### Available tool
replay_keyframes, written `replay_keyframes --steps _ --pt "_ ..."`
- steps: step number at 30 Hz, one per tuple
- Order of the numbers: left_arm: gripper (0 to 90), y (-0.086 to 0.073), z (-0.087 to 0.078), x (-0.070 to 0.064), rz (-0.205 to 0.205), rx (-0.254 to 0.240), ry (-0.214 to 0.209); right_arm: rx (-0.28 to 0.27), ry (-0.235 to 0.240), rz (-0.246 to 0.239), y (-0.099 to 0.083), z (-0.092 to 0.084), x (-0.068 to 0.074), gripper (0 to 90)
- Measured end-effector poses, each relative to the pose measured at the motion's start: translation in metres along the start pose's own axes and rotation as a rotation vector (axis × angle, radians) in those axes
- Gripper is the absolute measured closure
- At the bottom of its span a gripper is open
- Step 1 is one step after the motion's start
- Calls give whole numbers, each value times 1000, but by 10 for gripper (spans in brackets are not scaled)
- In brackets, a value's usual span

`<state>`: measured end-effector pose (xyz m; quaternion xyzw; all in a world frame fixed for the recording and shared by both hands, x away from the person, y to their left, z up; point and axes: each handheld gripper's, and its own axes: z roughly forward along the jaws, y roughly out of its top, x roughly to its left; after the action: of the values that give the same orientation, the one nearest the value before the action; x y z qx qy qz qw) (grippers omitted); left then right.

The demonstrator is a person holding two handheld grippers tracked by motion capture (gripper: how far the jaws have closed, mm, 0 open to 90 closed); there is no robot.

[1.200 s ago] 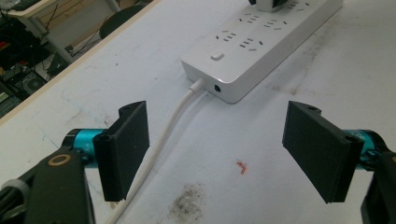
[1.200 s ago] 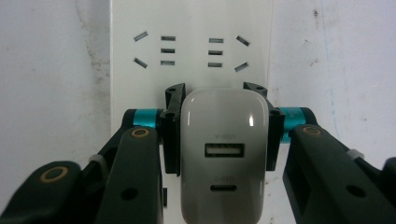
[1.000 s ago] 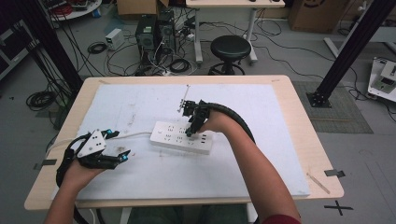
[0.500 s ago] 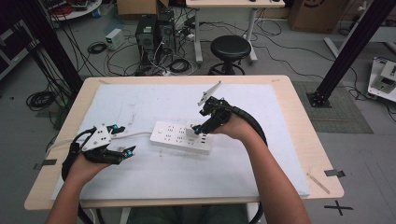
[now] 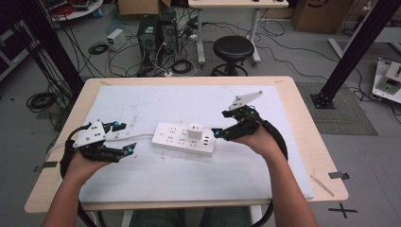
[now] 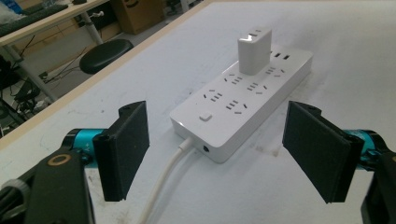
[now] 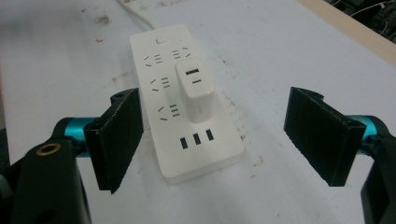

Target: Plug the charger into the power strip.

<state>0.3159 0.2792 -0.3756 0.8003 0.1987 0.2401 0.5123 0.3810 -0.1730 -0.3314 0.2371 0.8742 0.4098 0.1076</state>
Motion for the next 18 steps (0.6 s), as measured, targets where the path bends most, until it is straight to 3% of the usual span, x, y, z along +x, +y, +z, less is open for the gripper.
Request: replay_keyframes --steps 9,18 --pt "224 0 -2 4 -34 -20 1 -138 -34 72 -35 -25 -9 202" --pt "224 -1 -1 4 -36 -4 16 -147 -35 87 -45 -26 -10 202"
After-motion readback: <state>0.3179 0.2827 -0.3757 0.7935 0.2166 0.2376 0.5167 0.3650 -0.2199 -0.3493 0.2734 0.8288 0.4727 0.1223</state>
